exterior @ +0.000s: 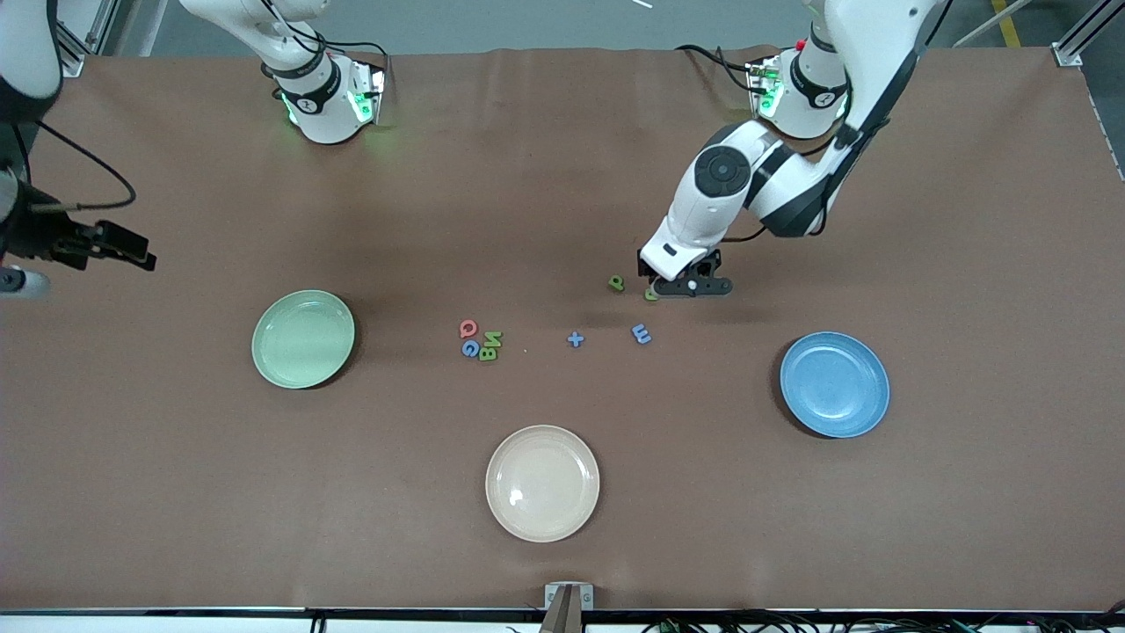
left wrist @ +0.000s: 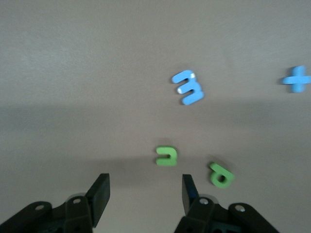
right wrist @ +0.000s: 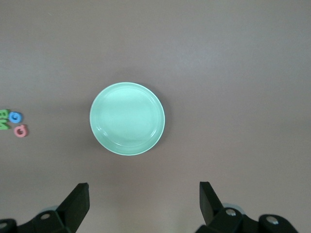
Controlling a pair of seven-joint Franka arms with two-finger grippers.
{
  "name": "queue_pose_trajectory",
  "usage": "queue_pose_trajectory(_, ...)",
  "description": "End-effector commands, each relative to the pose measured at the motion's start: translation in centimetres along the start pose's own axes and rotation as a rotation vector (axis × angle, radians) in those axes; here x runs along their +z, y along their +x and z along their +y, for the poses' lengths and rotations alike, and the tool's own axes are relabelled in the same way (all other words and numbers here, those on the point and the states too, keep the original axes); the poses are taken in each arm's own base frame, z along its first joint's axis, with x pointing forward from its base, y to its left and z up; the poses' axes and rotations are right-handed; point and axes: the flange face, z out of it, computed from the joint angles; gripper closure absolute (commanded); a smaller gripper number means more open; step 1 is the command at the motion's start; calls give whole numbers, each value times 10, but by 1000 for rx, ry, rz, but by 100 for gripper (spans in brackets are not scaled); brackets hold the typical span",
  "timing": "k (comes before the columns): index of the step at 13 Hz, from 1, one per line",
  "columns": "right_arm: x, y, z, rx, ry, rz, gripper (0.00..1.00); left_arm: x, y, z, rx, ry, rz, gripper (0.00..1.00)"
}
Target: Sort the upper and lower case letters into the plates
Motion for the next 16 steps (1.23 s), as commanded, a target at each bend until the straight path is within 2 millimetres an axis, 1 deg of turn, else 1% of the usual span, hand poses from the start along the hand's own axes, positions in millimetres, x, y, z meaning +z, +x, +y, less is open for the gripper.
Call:
queue_pose_trajectory(1,22,18,-2,15,6,-39,0,22,2,23,-45,10,15,32)
queue_pose_trajectory(2,27,20,-22,59,8,-39,0,29,1,31,-63,11,17,33)
queue_pose_trajectory(3,37,24,-44,125,4,-44,0,37,2,34,-65,14,18,34)
queue_pose_trajectory(4,49,24,-70,141,0,-42,0,44,1,33,-45,27,25,36)
queue_pose_trajectory(5,64,23,-94,146,8,-34,0,50,-1,32,-29,42,37,37)
queue_pose_trajectory(6,82,21,-119,196,19,-26,0,56,-1,31,-32,52,43,39)
queue_pose_trajectory(7,102,14,-151,223,15,-11,0,62,-1,30,-39,54,39,41)
queue_pose_trajectory(8,123,6,-179,250,13,6,0,64,-1,31,-44,53,36,43)
queue_pose_trajectory(9,148,-7,-213,285,14,27,0,65,-2,31,-53,53,35,47)
queue_pose_trajectory(10,176,-22,-247,311,17,48,0,65,-1,31,-61,53,35,55)
queue_pose_trajectory(11,202,-33,-271,328,15,57,0,64,-2,30,-75,57,35,63)
queue_pose_trajectory(12,223,-42,-296,341,13,63,0,64,-2,29,-87,60,34,75)
queue_pose_trajectory(13,239,-48,-314,347,8,63,0,63,0,27,-93,62,38,90)
queue_pose_trajectory(14,253,-52,-325,339,-2,56,0,59,3,25,-98,61,43,99)
queue_pose_trajectory(15,264,-55,-332,328,-6,57,0,49,9,23,-98,56,65,100)
queue_pose_trajectory(16,277,-56,-337,324,-13,53,0,32,19,17,-105,56,98,100)
